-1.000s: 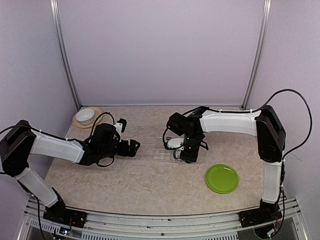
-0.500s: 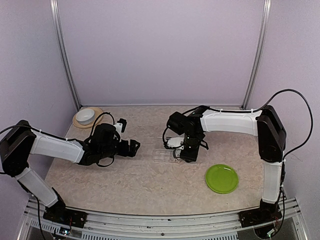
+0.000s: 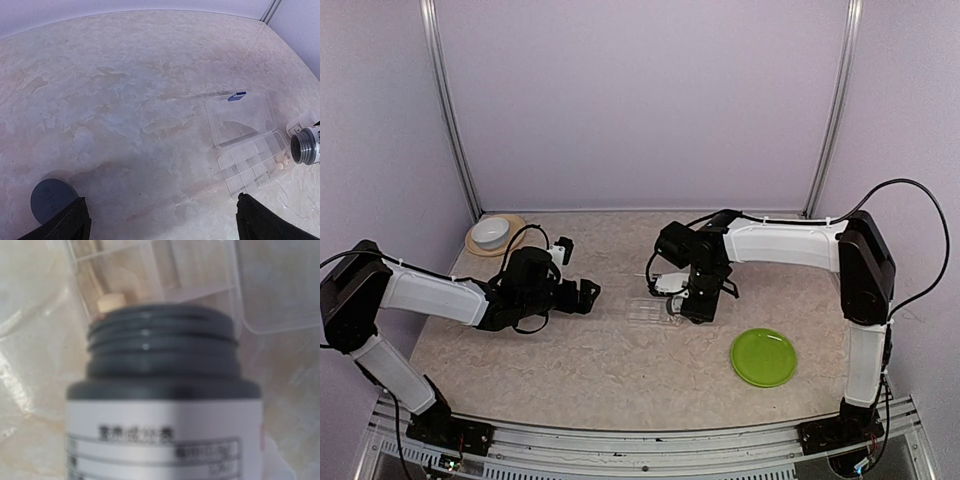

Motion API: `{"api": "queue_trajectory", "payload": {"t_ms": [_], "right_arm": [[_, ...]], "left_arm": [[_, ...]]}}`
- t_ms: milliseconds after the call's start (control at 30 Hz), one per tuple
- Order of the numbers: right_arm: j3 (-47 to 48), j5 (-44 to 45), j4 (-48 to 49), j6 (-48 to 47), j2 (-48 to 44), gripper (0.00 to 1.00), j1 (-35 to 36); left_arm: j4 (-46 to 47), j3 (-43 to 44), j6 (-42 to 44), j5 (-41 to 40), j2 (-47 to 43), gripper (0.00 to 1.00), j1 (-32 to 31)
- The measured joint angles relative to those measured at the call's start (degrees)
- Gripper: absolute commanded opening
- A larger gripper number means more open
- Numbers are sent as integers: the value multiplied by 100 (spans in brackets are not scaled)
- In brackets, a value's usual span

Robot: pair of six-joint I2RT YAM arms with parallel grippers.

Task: Sort the pills into containers
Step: Pour the pill into the compartment of the pill container.

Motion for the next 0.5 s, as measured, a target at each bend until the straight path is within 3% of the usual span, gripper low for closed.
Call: {"api": "queue_trajectory", "payload": {"t_ms": [500], "right_arm": [[-94,2,0,7,-31,0,0]], "left_arm": [[0,0,0,0,0,99,0]]}}
